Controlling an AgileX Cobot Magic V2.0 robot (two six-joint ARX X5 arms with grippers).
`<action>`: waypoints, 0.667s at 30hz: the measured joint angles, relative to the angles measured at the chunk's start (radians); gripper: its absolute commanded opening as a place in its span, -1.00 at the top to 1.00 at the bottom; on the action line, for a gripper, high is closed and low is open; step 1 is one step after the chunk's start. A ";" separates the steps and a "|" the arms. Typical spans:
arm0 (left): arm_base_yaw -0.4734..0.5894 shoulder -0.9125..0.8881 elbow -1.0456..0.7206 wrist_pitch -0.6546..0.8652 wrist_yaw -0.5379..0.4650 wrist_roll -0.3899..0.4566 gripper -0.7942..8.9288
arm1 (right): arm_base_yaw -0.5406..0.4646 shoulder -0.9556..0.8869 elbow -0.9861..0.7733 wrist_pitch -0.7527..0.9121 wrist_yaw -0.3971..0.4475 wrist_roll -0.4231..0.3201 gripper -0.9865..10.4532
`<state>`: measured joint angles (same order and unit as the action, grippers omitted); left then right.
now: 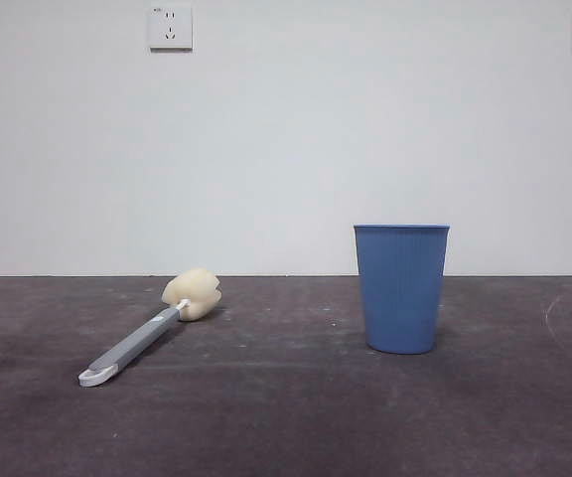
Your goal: Pick up the cup brush,pick up the cup,insert the brush into the cup,clean the cup,put the cup brush back,put the cup back to the fixed position on the table
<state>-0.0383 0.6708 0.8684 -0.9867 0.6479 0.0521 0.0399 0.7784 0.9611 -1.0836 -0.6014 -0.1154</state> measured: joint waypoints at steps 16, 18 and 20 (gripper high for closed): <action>-0.414 0.352 0.058 0.261 -0.402 -0.178 -0.39 | 0.000 0.000 0.000 0.000 0.000 0.008 -0.08; -0.447 0.409 0.058 0.294 -0.481 -0.202 -0.38 | 0.000 0.000 0.000 0.000 0.000 0.013 -0.08; -0.460 0.472 0.058 0.317 -0.553 -0.227 -0.38 | 0.000 0.000 0.000 0.000 0.000 0.014 -0.08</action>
<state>-0.4988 1.1431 0.9264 -0.6701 0.0948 -0.1745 0.0399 0.7784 0.9611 -1.0836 -0.6018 -0.1009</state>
